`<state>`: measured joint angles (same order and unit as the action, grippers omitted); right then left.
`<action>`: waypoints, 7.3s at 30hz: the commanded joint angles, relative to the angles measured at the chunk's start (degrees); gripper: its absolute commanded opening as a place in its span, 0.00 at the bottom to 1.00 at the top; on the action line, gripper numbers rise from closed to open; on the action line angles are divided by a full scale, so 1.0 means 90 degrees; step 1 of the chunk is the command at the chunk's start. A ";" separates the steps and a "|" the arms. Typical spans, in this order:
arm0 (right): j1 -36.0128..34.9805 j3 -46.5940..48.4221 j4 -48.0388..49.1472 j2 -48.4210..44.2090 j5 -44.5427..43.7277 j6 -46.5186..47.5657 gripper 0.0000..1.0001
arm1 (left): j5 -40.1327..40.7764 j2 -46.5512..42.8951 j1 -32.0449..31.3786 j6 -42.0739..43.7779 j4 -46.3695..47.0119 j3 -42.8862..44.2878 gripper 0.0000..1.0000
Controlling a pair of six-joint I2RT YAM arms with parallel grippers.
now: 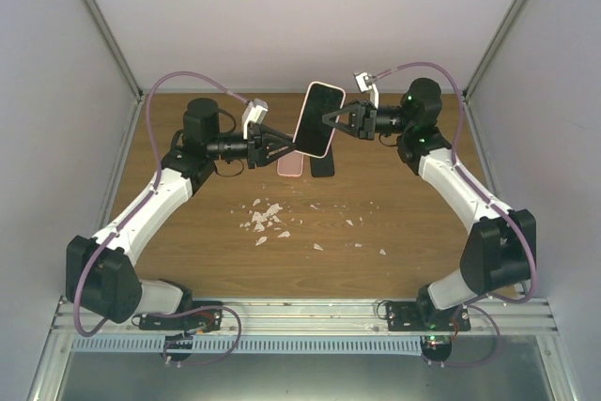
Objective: Take the phone out of the phone case
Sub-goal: Remove the phone case from the phone.
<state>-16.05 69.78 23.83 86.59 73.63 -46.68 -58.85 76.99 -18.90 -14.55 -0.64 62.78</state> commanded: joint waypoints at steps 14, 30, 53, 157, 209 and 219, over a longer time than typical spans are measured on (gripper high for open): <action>-0.0004 -0.0232 0.2006 -0.0309 0.0463 -0.1407 0.00 | 0.0328 0.0252 0.0204 -0.0154 0.0253 -0.0021 0.31; -0.0006 -0.0326 0.2544 -0.0315 0.0474 -0.1831 0.00 | 0.0064 0.0347 0.0398 -0.0591 0.0667 -0.0179 0.31; 0.0020 -0.0273 0.1733 -0.0245 0.0189 -0.1255 0.00 | -0.1378 -0.0188 0.0101 -0.1220 0.1696 -0.0398 0.50; -0.2016 0.0186 -0.3615 0.0254 0.1607 0.3573 0.01 | -0.0910 0.0355 -0.0395 0.0186 0.0186 0.0388 0.29; -0.1063 0.1115 -0.3384 0.0858 0.1144 0.2928 0.39 | -0.1178 0.0209 0.0276 -0.2072 0.1896 -0.0394 0.00; -0.0377 0.1837 -0.4620 0.0934 -0.1051 0.4031 0.87 | -0.0898 0.0358 0.0623 -0.3161 0.2460 -0.0772 0.00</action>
<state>-21.34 85.01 -13.13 94.70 74.76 -15.07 -68.40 80.05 -14.28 -38.48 14.37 56.18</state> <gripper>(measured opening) 0.856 0.083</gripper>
